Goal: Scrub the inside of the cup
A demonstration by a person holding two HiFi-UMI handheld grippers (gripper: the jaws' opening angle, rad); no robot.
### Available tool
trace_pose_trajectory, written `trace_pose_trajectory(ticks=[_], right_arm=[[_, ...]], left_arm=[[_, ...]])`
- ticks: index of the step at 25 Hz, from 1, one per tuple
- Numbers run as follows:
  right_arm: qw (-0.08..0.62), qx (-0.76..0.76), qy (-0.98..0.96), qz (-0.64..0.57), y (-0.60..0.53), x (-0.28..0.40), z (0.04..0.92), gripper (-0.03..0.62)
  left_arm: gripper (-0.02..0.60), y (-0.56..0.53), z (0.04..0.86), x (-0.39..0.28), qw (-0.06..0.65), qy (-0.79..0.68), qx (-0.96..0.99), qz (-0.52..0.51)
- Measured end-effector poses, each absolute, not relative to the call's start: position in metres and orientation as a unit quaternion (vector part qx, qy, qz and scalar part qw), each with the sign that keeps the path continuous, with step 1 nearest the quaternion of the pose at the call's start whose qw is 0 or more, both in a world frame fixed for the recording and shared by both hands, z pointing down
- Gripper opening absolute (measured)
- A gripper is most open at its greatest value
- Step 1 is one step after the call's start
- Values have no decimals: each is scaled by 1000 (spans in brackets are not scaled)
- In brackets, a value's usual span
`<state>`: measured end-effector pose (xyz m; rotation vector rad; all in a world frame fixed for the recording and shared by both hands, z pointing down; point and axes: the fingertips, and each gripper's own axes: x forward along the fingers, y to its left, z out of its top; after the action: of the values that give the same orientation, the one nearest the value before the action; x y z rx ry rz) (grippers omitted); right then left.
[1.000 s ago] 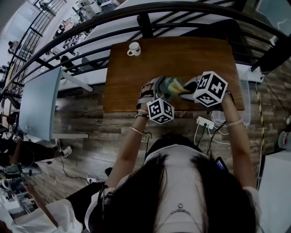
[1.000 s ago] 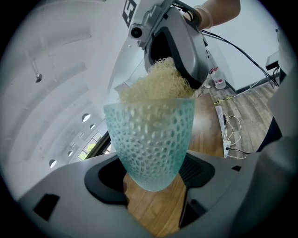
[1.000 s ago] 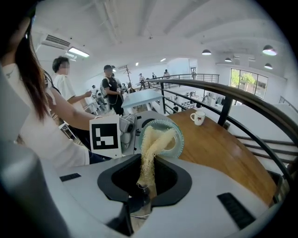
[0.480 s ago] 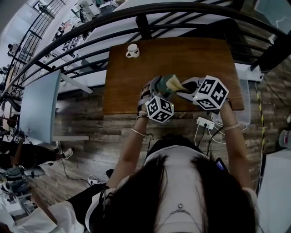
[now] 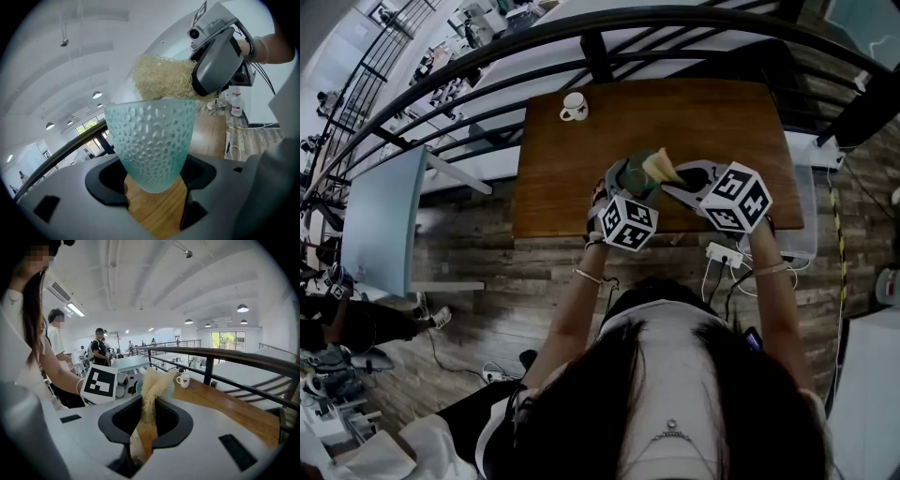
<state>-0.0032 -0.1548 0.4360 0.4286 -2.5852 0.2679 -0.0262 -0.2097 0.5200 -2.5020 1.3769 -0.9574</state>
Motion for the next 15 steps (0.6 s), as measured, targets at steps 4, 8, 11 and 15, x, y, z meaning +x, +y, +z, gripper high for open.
trace_pose_trajectory(ticks=[4,8,11,15], right_arm=[[237,168,-952,96,-158,0,433,81],[220,184,-953,101,-163,3,428,81],[209,198,-952,106,-166,7,426,81],[196,221,-949,107,-171,14,427,81]], left_arm=[[342,-211,520,-27,48,463,-829,-310],[342,-214,518,-33,30,473,-828,-301],[342,-216,517,-38,18,481,-826,-294],[342,-217,515,-43,-1,492,-824,-279]])
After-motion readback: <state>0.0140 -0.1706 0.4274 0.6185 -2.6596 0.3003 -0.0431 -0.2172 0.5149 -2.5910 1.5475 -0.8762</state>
